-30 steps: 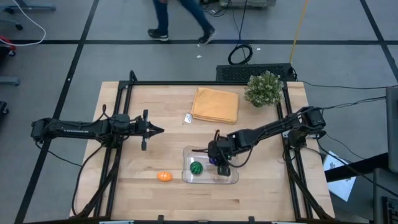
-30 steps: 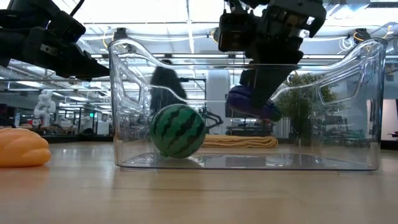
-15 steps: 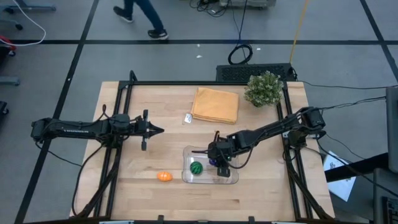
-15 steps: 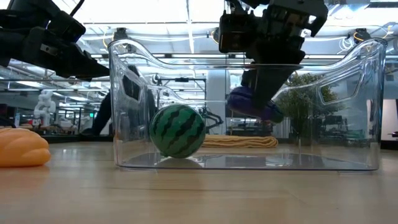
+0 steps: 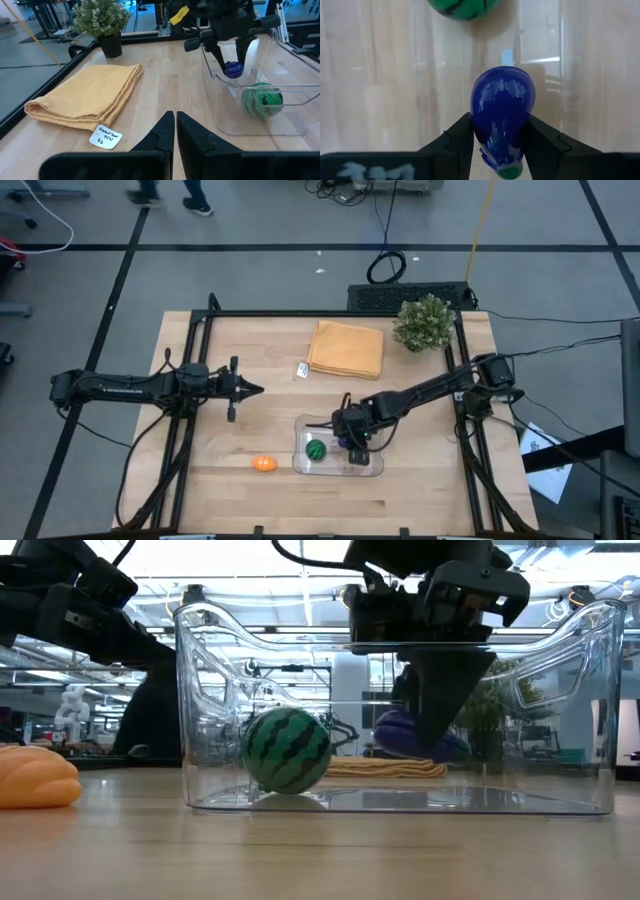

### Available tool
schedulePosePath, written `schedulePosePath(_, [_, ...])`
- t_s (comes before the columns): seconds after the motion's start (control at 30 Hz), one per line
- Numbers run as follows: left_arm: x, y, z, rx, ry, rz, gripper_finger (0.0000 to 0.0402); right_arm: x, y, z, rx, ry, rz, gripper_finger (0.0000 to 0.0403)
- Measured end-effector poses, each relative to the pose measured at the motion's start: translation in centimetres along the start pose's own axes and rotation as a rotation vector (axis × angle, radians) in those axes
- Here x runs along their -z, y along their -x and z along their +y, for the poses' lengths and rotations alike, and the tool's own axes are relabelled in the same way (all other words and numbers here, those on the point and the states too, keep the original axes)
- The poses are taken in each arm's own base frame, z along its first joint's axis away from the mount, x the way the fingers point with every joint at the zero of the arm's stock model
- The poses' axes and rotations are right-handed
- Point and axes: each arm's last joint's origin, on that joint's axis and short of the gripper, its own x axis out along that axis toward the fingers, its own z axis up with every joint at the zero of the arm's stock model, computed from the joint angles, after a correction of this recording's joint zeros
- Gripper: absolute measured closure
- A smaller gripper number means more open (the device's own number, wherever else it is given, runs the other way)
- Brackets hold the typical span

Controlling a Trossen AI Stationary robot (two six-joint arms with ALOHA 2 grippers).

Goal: Pick and placing Produce into tupperware
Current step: Put the eggplant into the transparent bin

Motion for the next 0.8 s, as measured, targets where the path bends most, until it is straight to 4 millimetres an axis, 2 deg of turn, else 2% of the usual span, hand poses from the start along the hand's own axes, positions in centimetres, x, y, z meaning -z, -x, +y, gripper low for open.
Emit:
schedulePosePath(0.33, [0.0, 0.0, 0.0, 0.000, -0.001, 0.000, 0.0378, -0.3, 0.4, -1.1, -0.028, -0.058, 0.025, 0.0273])
schedulePosePath(0.6, [0.0, 0.0, 0.0, 0.000, -0.001, 0.002, 0.0378, -1.1, 1.2, 0.4, 0.119, 0.072, -0.038, 0.0273])
schedulePosePath(0.8, [0.1, 0.0, 0.0, 0.001, 0.000, 0.014, 0.0378, -0.9, 1.1, 1.2, 0.136, 0.051, -0.051, 0.0273])
